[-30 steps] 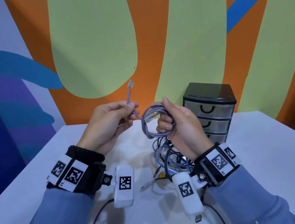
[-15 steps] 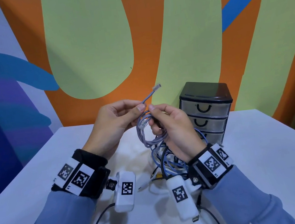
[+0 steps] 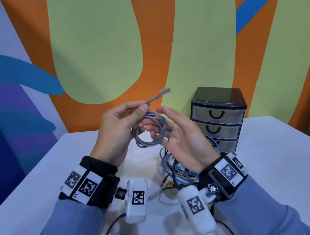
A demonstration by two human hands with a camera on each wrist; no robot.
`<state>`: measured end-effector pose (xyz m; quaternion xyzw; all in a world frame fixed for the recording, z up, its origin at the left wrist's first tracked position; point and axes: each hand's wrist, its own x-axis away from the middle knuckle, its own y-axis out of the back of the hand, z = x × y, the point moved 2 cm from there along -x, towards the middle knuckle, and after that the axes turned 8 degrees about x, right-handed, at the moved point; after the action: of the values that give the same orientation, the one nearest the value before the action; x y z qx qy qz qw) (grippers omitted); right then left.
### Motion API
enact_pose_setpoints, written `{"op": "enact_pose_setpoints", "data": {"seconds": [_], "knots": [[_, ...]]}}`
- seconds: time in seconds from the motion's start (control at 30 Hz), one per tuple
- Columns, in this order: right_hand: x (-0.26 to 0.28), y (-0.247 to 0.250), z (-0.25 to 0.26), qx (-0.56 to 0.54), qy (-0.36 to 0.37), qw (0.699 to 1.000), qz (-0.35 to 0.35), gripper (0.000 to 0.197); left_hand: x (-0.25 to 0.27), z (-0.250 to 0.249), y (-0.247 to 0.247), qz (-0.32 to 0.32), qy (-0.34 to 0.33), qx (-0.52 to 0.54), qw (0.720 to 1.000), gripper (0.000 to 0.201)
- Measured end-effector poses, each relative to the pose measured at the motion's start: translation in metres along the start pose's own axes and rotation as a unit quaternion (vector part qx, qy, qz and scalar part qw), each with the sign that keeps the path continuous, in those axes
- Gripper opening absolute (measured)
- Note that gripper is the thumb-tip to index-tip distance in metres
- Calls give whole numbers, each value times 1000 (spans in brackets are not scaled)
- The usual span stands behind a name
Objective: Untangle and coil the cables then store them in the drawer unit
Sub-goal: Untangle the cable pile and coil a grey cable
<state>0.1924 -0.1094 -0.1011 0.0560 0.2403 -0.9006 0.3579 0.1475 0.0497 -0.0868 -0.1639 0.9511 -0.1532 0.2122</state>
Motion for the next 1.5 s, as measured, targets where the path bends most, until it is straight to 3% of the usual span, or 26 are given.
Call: {"op": "enact_pose_setpoints", "data": {"seconds": [0.1, 0.2, 0.4, 0.77, 1.0, 1.2, 1.27, 1.37, 1.43, 1.5], "knots": [[1, -4, -5, 8, -12, 1000, 12, 43, -4, 2, 6, -67, 4, 55, 996, 18], [-3, -6, -14, 18, 6, 1000, -19, 30, -6, 5, 6, -77, 23, 86, 993, 12], [-9, 7, -9, 85, 85, 982, -143, 29, 2, 3, -5, 30, 62, 37, 997, 6], [-10, 20, -2, 291, 119, 940, -131, 22, 7, 7, -7, 83, 69, 10, 994, 18], [-10, 32, -1, 280, 96, 942, -160, 15, 8, 9, -1, 135, 114, -1, 984, 11], [-10, 34, 4, 367, 145, 906, -151, 8, 12, 10, -5, 155, 146, -9, 977, 18], [-10, 30, 4, 339, 143, 920, -135, 13, 10, 9, -6, 143, 148, 18, 978, 26], [-12, 26, 7, 163, 117, 972, -126, 22, 7, 6, -8, 122, 135, 72, 981, 55], [-12, 26, 6, 79, 71, 986, -127, 27, 7, 5, -9, 100, 120, 106, 982, 57], [-10, 22, 0, 83, 9, 991, -106, 37, 7, 5, -10, 83, 107, 133, 982, 52]]}}
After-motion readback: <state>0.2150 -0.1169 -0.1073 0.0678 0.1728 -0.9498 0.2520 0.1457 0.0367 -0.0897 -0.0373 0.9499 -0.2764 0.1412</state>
